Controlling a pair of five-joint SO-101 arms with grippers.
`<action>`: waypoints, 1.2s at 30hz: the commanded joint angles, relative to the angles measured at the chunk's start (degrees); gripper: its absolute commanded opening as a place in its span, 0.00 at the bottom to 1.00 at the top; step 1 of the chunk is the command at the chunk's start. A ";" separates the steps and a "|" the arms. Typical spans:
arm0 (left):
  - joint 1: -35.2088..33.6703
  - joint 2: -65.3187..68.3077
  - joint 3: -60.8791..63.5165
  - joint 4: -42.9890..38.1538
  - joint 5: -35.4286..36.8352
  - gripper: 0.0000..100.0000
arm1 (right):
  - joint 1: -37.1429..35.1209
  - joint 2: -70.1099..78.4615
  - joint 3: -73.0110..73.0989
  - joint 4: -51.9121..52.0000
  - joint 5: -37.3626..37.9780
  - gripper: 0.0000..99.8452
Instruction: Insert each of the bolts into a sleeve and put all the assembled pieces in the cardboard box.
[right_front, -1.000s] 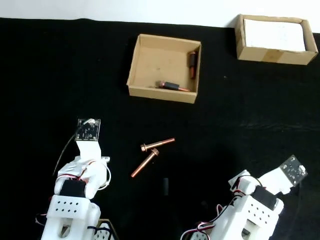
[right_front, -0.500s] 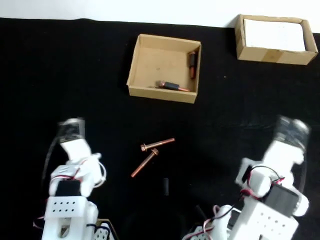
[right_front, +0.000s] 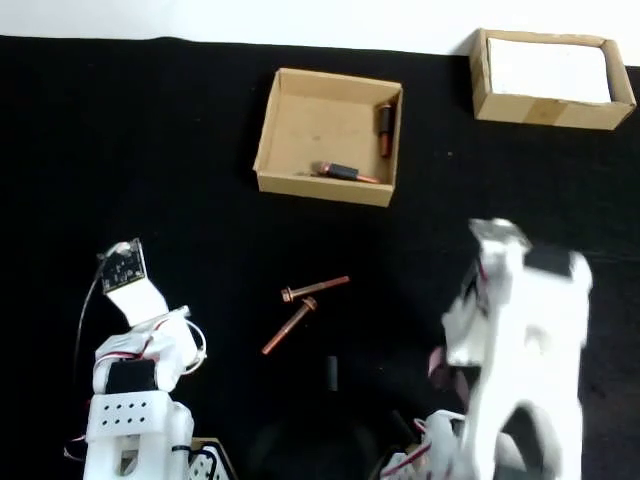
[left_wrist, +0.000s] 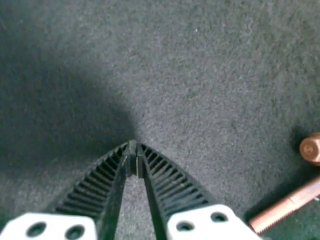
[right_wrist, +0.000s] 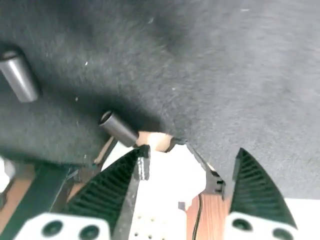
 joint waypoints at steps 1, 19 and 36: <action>1.10 0.04 -2.59 0.26 0.09 0.03 | -5.93 7.87 -2.95 0.75 1.93 0.25; -1.45 -0.04 -2.59 0.00 0.09 0.03 | -40.66 1.27 5.23 0.92 7.30 0.25; -1.45 -0.22 -2.51 0.18 0.09 0.03 | -46.29 7.43 4.00 0.75 1.93 0.25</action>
